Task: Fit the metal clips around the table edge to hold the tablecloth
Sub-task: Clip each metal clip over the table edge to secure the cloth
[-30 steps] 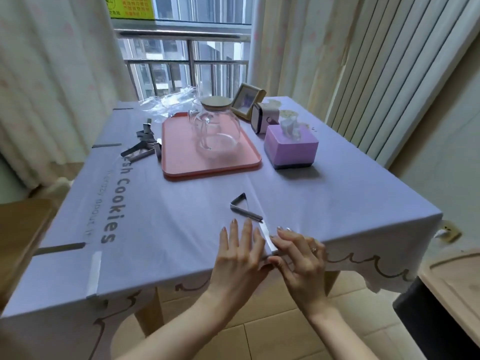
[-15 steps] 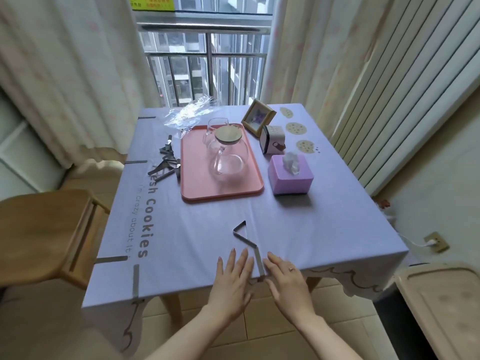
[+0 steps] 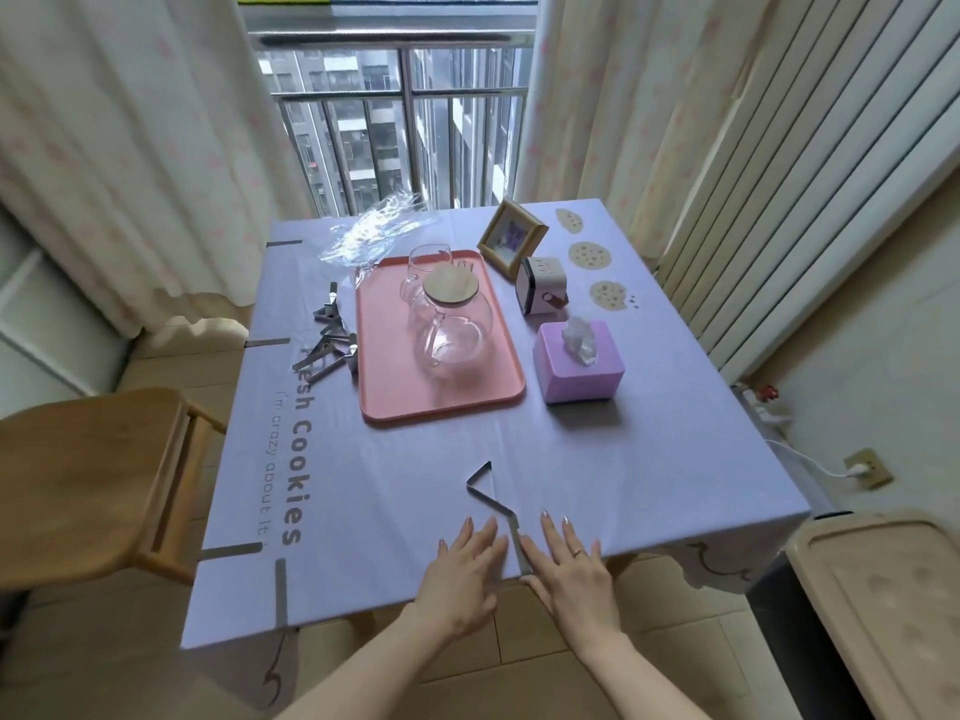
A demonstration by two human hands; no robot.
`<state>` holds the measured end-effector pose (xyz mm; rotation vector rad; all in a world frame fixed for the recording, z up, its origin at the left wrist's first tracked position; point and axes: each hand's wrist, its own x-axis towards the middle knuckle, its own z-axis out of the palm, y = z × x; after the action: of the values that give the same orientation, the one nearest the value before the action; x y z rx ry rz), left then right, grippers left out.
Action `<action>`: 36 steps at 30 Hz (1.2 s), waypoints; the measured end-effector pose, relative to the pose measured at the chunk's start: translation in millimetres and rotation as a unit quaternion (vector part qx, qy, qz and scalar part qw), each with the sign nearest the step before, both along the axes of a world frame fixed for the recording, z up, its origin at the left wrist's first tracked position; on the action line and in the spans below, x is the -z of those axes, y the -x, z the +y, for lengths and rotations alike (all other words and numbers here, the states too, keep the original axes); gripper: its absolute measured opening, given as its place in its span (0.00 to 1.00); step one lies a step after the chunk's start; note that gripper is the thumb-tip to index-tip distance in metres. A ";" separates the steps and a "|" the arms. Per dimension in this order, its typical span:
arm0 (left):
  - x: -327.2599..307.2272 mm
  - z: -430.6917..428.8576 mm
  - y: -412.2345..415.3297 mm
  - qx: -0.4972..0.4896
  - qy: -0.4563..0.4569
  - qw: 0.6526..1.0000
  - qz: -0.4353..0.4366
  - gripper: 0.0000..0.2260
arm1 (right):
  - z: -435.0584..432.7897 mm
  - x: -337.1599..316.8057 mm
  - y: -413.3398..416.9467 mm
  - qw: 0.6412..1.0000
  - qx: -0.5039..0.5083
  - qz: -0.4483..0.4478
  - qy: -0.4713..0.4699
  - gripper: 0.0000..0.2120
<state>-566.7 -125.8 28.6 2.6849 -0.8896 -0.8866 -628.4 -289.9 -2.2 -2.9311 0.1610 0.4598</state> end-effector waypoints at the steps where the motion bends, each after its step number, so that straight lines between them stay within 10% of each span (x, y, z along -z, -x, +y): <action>1: -1.3 -0.5 -2.3 -0.013 0.011 1.000 -0.008 0.27 | 0.2 -0.5 0.1 1.000 0.000 0.003 0.007 0.39; 7: 0.3 -12.3 -36.5 -0.207 0.115 0.965 -0.112 0.22 | 2.9 -6.2 0.6 1.000 -0.003 -0.007 0.005 0.34; 18: 19.0 -37.3 -54.5 -0.212 0.059 0.950 -0.221 0.08 | -41.3 -15.6 11.8 0.977 0.056 -0.020 -0.204 0.17; 22: 8.9 -68.2 -34.2 -0.306 0.130 0.935 -0.123 0.03 | -67.2 -30.5 -0.7 0.953 0.112 0.004 -0.281 0.16; 27: -11.2 -131.9 1.8 -0.419 0.316 0.845 0.104 0.09 | -110.0 -51.1 -10.2 0.829 0.264 0.013 -0.492 0.12; 36: -13.1 -215.0 51.0 -0.425 0.369 0.797 0.221 0.05 | -176.8 -57.5 5.8 0.734 0.359 -0.020 -0.576 0.10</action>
<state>-617.8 -340.9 41.7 1.7362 0.1269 -0.6704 -634.1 -466.7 55.3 -1.4707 0.6777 0.2102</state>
